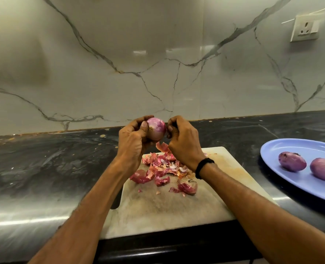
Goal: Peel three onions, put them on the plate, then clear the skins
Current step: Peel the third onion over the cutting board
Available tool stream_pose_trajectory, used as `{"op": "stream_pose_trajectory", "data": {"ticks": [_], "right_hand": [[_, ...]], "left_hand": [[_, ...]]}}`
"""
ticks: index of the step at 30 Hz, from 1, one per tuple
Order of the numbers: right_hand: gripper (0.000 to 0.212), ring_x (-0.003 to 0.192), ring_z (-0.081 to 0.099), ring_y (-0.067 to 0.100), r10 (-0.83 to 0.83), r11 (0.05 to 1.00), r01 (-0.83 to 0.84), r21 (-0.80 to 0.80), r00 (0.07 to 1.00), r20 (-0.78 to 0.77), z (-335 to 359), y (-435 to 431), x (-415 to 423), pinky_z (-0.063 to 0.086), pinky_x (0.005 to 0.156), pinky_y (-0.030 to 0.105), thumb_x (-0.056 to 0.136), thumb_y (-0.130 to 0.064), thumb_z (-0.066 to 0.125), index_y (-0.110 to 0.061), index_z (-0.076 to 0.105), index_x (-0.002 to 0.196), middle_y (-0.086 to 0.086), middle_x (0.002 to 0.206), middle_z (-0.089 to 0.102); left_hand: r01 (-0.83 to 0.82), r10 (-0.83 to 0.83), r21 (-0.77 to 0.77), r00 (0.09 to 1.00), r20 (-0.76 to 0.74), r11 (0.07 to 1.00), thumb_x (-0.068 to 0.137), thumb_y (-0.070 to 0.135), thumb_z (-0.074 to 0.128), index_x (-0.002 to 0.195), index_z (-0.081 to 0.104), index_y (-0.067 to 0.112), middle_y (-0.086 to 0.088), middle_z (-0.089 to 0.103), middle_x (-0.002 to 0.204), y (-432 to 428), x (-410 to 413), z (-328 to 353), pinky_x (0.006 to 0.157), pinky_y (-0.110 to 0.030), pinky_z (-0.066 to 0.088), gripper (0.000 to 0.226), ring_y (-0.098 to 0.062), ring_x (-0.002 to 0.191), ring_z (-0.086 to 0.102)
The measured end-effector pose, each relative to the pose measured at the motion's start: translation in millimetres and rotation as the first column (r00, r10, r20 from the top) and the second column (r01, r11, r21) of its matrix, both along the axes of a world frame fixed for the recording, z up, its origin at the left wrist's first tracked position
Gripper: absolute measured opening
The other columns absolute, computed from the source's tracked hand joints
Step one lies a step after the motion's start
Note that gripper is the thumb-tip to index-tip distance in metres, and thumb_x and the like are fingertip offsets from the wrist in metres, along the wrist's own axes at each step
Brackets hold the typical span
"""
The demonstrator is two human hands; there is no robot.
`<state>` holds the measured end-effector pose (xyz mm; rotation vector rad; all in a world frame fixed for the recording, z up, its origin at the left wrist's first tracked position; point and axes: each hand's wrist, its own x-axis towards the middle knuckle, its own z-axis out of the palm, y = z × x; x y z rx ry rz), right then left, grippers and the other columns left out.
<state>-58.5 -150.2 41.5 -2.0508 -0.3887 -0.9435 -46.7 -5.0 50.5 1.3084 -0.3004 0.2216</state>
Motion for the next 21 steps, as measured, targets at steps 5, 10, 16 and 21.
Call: {"op": "stream_pose_trajectory", "data": {"ticks": [5, 10, 16, 21], "right_hand": [[0.023, 0.083, 0.065, 0.017, -0.023, 0.995, 0.018, -0.095, 0.998, -0.05, 1.2, -4.1, 22.8, 0.056, 0.074, 0.022, 0.085, 0.001, 0.064, -0.006, 0.061, 0.107, 0.007, 0.098, 0.069], [0.014, 0.066, 0.067, 0.013, -0.028, 1.0, 0.027, -0.015, 0.995, -0.101, 10.0, -13.7, 23.2, 0.06, 0.066, 0.035, 0.094, -0.02, 0.063, -0.009, 0.069, 0.088, 0.001, 0.076, 0.071], [0.011, 0.083, 0.07, 0.015, 0.165, 0.936, -0.072, 0.343, 0.955, -0.248, 19.1, -27.8, 12.8, 0.06, 0.076, 0.039, 0.092, -0.01, 0.062, -0.015, 0.07, 0.099, 0.001, 0.089, 0.071], [0.016, 0.083, 0.07, 0.014, 0.254, 0.916, -0.189, 0.354, 0.956, -0.146, 16.7, -13.3, 1.1, 0.06, 0.077, 0.034, 0.093, -0.005, 0.06, -0.013, 0.064, 0.106, 0.001, 0.096, 0.069]], "left_hand": [[-0.009, 0.009, -0.062, 1.0, 0.005, 0.998, 0.106, 0.009, 0.043, 0.123, 0.065, 0.006, -0.017, 0.064, 0.127, -1.7, 7.4, -1.7, 0.089, -0.048, 0.06, 0.028, -0.036, 0.113, 0.067], [-0.017, 0.014, -0.153, 1.0, -0.02, 0.988, 0.106, 0.007, 0.043, 0.116, 0.067, 0.008, -0.019, 0.064, 0.126, -12.9, 14.8, 5.7, 0.09, -0.053, 0.059, 0.026, -0.04, 0.116, 0.064], [-0.031, 0.04, -0.139, 0.997, 0.06, 0.99, 0.106, 0.007, 0.044, 0.114, 0.066, 0.016, -0.011, 0.065, 0.122, -26.7, 16.4, 7.3, 0.081, -0.035, 0.062, 0.026, -0.031, 0.112, 0.065], [-0.034, 0.048, -0.124, 0.993, 0.11, 0.992, 0.106, 0.005, 0.041, 0.116, 0.063, 0.017, -0.006, 0.065, 0.12, -26.7, 26.2, 10.7, 0.085, -0.032, 0.06, 0.027, -0.028, 0.114, 0.065]]}}
